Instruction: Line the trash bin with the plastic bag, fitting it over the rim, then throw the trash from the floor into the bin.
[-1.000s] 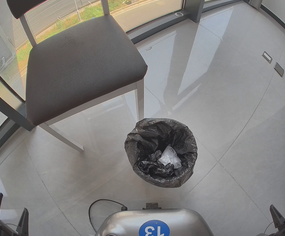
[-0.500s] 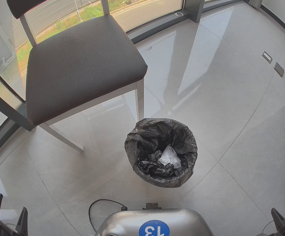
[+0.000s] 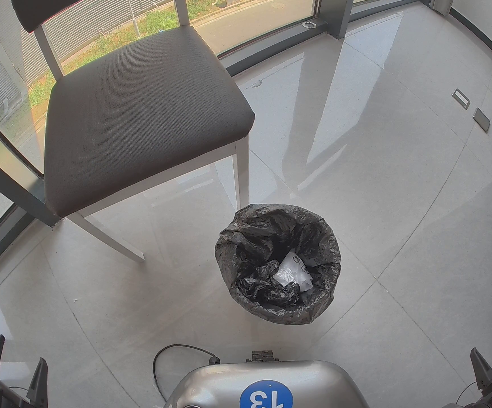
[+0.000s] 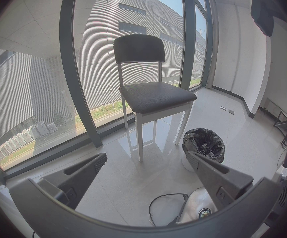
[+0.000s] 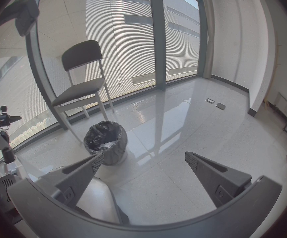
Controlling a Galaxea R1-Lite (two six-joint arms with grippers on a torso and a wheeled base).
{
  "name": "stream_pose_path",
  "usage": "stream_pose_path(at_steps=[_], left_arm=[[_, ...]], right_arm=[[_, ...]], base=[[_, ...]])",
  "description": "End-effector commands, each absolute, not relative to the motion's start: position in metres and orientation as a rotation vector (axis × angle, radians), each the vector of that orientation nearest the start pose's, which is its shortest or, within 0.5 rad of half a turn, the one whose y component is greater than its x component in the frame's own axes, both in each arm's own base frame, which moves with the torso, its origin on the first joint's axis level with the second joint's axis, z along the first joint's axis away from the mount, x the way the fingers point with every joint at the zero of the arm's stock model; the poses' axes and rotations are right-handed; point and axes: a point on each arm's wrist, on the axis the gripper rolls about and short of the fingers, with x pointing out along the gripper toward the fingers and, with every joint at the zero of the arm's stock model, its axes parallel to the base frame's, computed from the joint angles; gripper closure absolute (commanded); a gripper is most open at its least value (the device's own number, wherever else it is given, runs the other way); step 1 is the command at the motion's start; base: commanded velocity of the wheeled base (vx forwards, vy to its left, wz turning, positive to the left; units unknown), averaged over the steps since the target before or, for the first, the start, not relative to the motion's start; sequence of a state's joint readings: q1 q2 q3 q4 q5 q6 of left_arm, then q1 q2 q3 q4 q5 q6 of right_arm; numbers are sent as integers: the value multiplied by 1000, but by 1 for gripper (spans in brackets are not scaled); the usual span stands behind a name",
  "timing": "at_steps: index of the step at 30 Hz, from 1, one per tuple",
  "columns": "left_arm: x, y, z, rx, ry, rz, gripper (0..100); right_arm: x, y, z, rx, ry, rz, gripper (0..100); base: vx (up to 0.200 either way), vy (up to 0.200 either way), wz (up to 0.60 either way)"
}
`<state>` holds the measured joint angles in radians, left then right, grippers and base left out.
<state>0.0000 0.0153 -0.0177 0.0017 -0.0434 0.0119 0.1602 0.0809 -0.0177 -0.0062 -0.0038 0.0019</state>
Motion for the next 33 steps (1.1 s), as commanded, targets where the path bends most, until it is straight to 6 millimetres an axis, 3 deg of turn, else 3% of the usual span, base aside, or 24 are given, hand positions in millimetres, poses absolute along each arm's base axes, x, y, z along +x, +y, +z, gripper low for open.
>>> stream_pose_path(at_steps=[1, 10, 33], left_arm=[[-23, -1, 75, 12, 1, -43, 0], [-23, -1, 75, 12, 3, -43, 0], [-23, -1, 75, 23, 1, -49, 0]], right_arm=[[-15, -1, 78, -2, 89, 67, 0], [-20, 0, 77, 5, 25, -17, 0], [-22, 0, 76, -5, 2, -2, 0]], base=[[0, 0, 0], [0, 0, 0], [0, 0, 0]])
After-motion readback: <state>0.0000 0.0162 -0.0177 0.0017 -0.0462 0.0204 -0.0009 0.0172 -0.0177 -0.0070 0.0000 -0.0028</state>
